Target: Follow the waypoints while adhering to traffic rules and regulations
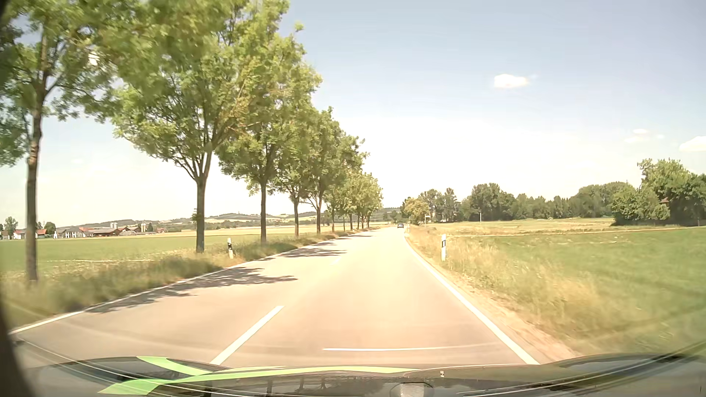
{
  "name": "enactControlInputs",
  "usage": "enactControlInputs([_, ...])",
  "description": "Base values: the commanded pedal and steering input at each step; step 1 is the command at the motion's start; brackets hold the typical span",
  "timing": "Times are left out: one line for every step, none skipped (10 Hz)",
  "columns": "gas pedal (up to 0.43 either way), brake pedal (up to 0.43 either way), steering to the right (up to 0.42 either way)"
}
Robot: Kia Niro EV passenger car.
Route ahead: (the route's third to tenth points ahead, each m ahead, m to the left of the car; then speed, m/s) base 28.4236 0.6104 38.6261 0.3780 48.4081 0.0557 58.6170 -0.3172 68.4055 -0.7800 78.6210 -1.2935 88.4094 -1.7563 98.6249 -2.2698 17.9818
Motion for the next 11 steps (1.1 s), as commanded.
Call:
enactControlInputs([0.220, 0.000, 0.003])
enactControlInputs([0.220, 0.000, 0.003])
enactControlInputs([0.220, 0.000, 0.004])
enactControlInputs([0.220, 0.000, 0.004])
enactControlInputs([0.220, 0.000, 0.004])
enactControlInputs([0.220, 0.000, 0.003])
enactControlInputs([0.220, 0.000, 0.003])
enactControlInputs([0.220, 0.000, 0.003])
enactControlInputs([0.220, 0.000, 0.003])
enactControlInputs([0.220, 0.000, 0.003])
enactControlInputs([0.209, 0.000, 0.003])
